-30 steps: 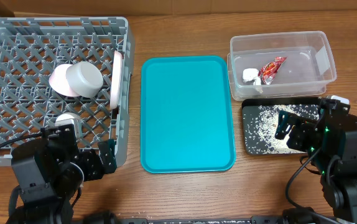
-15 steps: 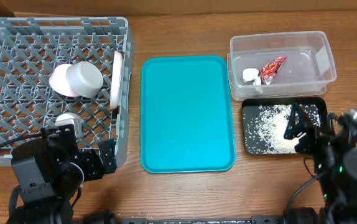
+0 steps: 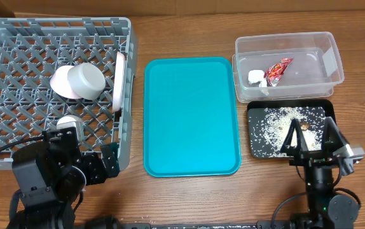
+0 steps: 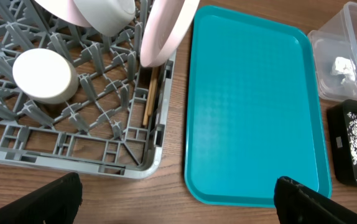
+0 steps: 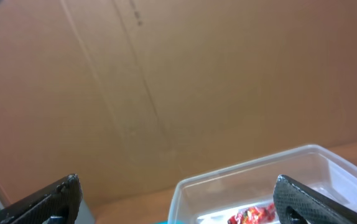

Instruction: Sort waste into correct bins and load items into the dishwasher

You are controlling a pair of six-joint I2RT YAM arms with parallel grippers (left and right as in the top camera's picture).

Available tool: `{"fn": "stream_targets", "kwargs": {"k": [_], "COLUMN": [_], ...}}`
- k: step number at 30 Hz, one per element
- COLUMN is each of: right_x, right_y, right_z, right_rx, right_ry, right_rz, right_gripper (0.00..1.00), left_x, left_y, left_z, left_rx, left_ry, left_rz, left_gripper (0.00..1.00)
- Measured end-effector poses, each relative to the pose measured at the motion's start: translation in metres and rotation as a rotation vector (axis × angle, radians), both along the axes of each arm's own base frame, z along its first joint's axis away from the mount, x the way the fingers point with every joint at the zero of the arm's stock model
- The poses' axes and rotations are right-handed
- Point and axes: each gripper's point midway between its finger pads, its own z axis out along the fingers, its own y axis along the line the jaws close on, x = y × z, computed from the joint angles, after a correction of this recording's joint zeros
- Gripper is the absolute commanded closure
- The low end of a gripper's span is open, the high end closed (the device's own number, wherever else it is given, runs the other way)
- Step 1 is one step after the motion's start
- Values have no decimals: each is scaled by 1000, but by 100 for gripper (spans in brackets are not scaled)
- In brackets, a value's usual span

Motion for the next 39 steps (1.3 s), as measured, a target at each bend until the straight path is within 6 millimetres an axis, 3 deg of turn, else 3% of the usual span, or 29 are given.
{"fn": "stream_targets", "kwargs": {"k": [4, 10, 39], "right_x": [5, 12, 12], "right_y": [-2, -6, -7], "right_z": [-28, -92, -93], "right_rx": [-4, -51, -79], "right_ry": [35, 292, 297], "right_rz": [-7, -30, -35], "right_gripper": [0, 0, 0], "left_x": [0, 0, 0], "left_y": [0, 0, 0], "left_z": [0, 0, 0], "left_rx": [0, 0, 0], "left_ry": [0, 0, 0], "left_rz": [0, 0, 0], "left_gripper": [0, 0, 0]}}
